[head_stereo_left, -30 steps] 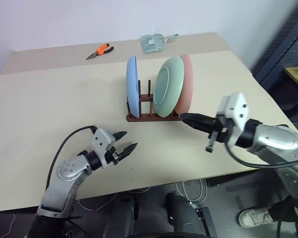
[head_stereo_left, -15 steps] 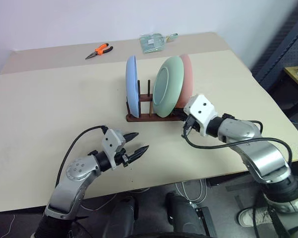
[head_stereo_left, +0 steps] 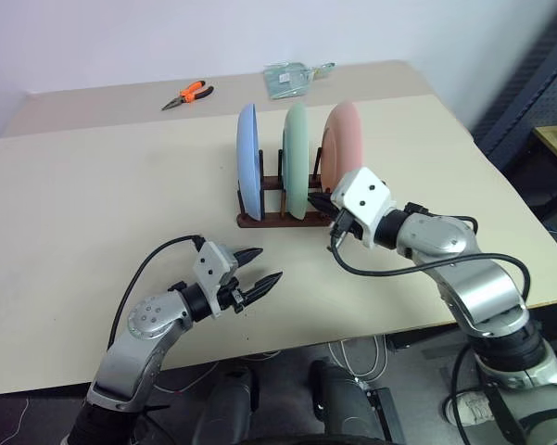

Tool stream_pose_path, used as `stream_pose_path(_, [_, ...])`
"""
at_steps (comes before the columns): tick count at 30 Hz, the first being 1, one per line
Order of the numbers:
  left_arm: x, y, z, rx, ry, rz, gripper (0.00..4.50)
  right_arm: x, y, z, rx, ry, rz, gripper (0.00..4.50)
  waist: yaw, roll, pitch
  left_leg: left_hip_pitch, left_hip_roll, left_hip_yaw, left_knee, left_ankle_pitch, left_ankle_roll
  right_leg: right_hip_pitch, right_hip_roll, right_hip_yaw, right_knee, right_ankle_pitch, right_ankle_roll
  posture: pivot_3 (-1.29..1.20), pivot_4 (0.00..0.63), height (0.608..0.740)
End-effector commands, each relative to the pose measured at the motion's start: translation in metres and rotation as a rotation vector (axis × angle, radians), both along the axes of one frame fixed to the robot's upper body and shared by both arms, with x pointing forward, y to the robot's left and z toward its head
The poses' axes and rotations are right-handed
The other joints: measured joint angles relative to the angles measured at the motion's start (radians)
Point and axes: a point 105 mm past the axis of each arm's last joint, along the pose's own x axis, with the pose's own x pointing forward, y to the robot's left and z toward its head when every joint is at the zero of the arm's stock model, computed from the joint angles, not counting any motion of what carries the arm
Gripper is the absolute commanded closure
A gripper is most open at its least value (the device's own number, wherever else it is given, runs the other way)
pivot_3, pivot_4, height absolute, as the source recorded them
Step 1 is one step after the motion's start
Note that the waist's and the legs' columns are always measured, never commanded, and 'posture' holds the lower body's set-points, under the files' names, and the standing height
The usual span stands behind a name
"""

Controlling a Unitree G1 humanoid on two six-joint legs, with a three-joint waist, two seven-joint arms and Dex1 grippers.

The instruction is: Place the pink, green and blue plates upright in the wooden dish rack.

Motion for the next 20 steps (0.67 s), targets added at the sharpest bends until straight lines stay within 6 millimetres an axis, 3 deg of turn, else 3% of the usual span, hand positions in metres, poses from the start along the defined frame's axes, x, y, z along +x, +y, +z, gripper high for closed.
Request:
stream_pose_path(1, [0.008,0.03,0.001,0.039,-0.029,0.114,1.47,-0.025,-0.03,-0.005,0.025,0.089,0.038,4.47,0.007,0.0,0.0,0.0,0.0,0.0,0.0,-0.001,0.001,0.0,0.0,0.0,0.0,0.0,0.0,0.0,0.15,0.739])
stream_pose_path(5, [0.015,0.086,-0.015,0.119,-0.005,0.294,1.47,-0.006,-0.096,-0.025,0.093,0.11,-0.228,4.47,-0.001,0.0,0.0,0.002,0.001,0.003,0.001,-0.001,0.001,0.0,0.0,0.001,0.0,-0.001,0.002,0.0,0.15,0.739])
stream_pose_path(8, [0.015,0.115,-0.024,0.17,-0.011,0.392,1.47,0.007,-0.123,-0.038,0.113,0.096,-0.345,4.47,-0.012,-0.001,0.0,0.003,0.002,0.004,0.001,-0.001,0.001,0.0,0.0,0.0,0.0,0.0,0.001,0.0,0.15,0.739])
stream_pose_path(12, [0.01,0.14,-0.029,0.196,-0.02,0.474,1.47,0.018,-0.127,-0.05,0.161,0.083,-0.373,4.47,-0.015,0.0,0.0,0.003,0.003,0.004,0.0,-0.001,0.001,0.0,0.0,0.0,0.001,0.0,0.0,0.0,0.15,0.739])
stream_pose_path(20, [0.003,0.136,-0.032,0.158,-0.031,0.511,1.47,0.036,-0.119,-0.059,0.205,0.062,-0.363,4.47,-0.014,0.0,0.0,0.003,0.002,0.003,0.001,-0.001,0.001,0.0,0.0,0.0,0.002,0.0,0.0,0.0,0.15,0.739])
